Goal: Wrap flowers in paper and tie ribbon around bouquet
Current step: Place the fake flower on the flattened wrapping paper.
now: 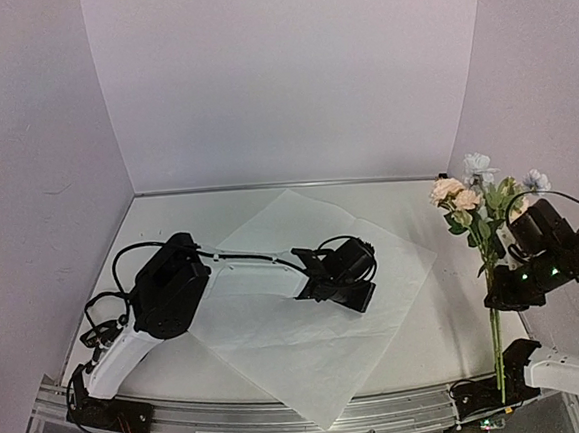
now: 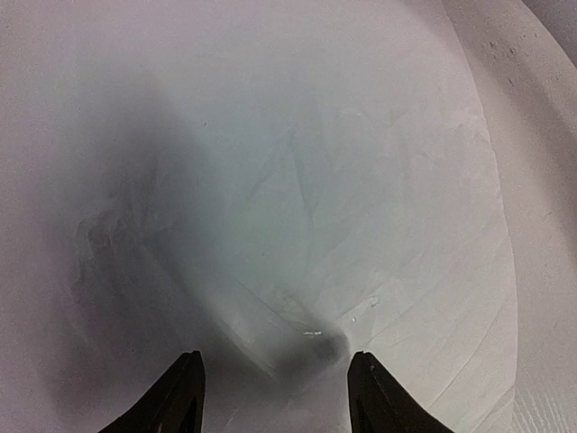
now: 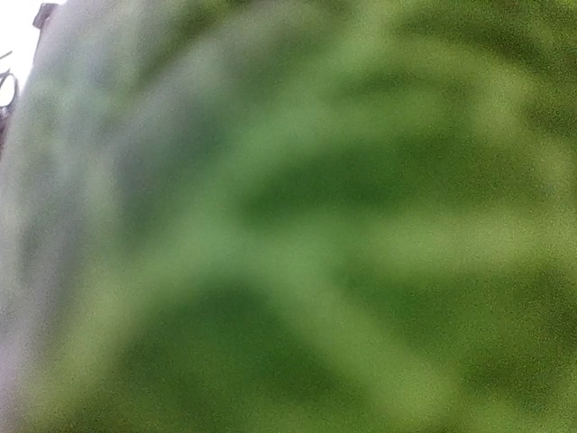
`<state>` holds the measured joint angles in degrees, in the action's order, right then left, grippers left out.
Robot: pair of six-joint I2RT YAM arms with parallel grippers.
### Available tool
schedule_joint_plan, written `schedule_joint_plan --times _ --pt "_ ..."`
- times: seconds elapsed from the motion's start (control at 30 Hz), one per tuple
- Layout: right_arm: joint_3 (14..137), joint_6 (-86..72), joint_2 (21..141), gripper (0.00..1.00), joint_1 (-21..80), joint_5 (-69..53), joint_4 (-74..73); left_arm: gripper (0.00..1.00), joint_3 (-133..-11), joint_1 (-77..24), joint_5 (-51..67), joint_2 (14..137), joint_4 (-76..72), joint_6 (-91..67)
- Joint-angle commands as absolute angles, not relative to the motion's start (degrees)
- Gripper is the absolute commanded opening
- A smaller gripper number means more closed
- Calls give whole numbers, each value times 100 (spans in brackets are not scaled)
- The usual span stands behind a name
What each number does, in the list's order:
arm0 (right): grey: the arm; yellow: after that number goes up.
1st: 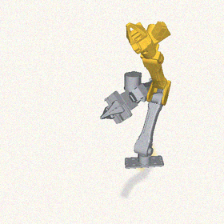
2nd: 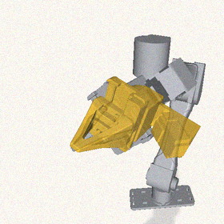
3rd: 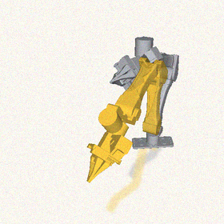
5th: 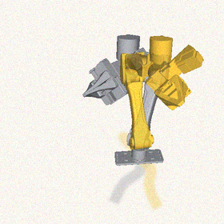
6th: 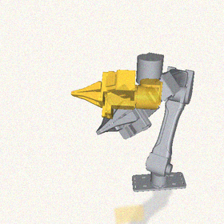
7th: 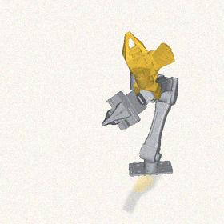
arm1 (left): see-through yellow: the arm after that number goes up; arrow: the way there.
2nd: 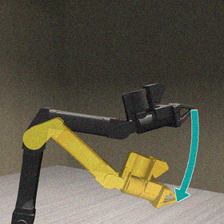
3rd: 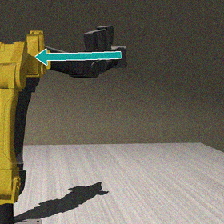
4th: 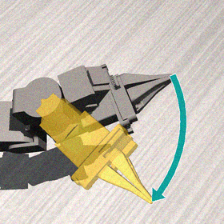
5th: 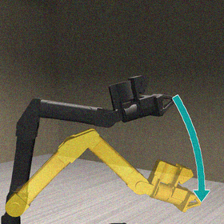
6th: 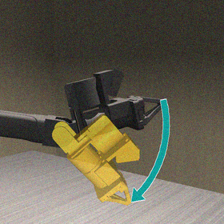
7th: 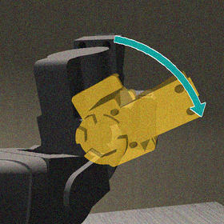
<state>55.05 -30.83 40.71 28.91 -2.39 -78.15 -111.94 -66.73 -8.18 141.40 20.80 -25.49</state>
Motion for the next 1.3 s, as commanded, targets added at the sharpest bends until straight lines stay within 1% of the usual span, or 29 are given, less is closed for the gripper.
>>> schedule_joint_plan --times 0.0,0.07,0.13,0.3,0.5,0.7,0.83,0.93,1.03,1.27 --pt "5611 -3032 4279 0 2871 -98 -8210 57 -10624 -6698 -651 13595 2060 -2559" --pt "5700 -3041 4421 0 2868 -109 -8190 60 -10606 -6690 -881 13448 2085 -2589" --pt "5835 -3052 4631 0 2870 -129 -8175 66 -10577 -6694 -1208 13202 2116 -2660" --pt "6099 -3301 5173 0 2876 -247 -7828 71 -10011 -6600 -1800 12136 2076 -3021" --pt "6307 -3664 6137 0 3082 -405 -6945 71 -8047 -6046 -1601 10399 1857 -3651" --pt "6880 -3563 7206 0 3670 -69 -6323 70 -6120 -5410 -1094 8930 1700 -3996" --pt "7319 -3485 8039 0 4022 160 -5787 70 -5172 -5060 -802 8163 1614 -4234" --pt "7658 -3583 8698 0 4155 134 -5269 69 -4682 -4812 -527 7845 1512 -4352" --pt "8173 -3632 9490 0 4326 58 -4893 69 -4463 -4744 -444 7714 1512 -4367" --pt "9549 -3739 11093 0 4664 -285 -4405 67 -4079 -4590 -201 7834 1309 -4458"
